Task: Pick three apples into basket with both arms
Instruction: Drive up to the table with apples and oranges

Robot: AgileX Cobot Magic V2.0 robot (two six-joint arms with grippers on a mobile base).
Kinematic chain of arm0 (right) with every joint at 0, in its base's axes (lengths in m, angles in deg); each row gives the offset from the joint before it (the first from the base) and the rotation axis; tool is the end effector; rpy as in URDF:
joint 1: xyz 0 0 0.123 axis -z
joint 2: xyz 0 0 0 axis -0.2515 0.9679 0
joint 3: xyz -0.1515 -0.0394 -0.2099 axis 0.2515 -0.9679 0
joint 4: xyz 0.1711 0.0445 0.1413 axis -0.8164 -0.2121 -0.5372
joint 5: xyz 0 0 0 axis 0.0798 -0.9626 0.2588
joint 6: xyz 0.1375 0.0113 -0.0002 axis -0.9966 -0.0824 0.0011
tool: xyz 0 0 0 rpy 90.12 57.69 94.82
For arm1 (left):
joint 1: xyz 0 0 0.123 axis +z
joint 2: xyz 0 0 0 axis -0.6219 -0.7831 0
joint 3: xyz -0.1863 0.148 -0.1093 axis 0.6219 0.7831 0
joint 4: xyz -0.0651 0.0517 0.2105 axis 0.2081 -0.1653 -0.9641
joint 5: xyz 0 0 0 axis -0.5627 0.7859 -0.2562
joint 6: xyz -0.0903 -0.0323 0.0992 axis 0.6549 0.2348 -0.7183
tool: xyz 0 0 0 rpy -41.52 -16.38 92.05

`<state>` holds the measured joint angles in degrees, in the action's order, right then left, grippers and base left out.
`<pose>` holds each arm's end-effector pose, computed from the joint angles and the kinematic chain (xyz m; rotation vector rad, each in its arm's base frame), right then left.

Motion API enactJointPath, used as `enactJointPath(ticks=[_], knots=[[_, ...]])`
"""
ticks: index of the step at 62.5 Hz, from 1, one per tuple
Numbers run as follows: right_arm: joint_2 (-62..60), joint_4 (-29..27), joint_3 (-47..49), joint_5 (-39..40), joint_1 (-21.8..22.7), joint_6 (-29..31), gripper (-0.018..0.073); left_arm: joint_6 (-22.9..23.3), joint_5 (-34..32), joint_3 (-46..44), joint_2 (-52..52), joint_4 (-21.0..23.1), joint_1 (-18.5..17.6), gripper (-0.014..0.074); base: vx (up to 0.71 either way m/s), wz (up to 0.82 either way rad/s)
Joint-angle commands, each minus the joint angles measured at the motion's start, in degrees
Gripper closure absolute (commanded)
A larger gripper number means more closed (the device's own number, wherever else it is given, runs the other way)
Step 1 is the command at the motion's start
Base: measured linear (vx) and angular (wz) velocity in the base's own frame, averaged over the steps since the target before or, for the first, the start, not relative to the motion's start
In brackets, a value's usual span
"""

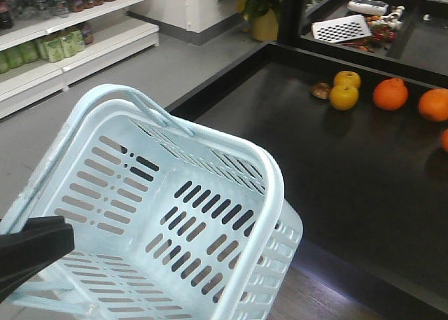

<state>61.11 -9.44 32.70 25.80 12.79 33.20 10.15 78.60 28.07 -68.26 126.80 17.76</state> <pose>0.1010 0.0002 0.1894 0.0728 1.6376 0.0838 0.1063 -0.1163 0.3248 0.5564 1.8645 -0.8730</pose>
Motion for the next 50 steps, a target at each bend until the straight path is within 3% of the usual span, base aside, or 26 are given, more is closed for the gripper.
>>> enactJointPath(ticks=[1, 29, 50], knots=[[-0.77, 0.80, -0.74, 4.30, -0.05, 0.42, 0.0565, 0.24, -3.77, -1.61, 0.18, 3.78, -0.33, 0.0603, 0.10, -0.56], [-0.77, 0.80, -0.74, 4.30, -0.05, 0.42, 0.0565, 0.24, -3.77, -1.61, 0.18, 3.78, -0.33, 0.0603, 0.06, -0.51], [-0.77, 0.80, -0.74, 4.30, -0.05, 0.42, 0.0565, 0.24, -3.77, -1.61, 0.18, 3.78, -0.33, 0.0603, 0.04, -0.26]])
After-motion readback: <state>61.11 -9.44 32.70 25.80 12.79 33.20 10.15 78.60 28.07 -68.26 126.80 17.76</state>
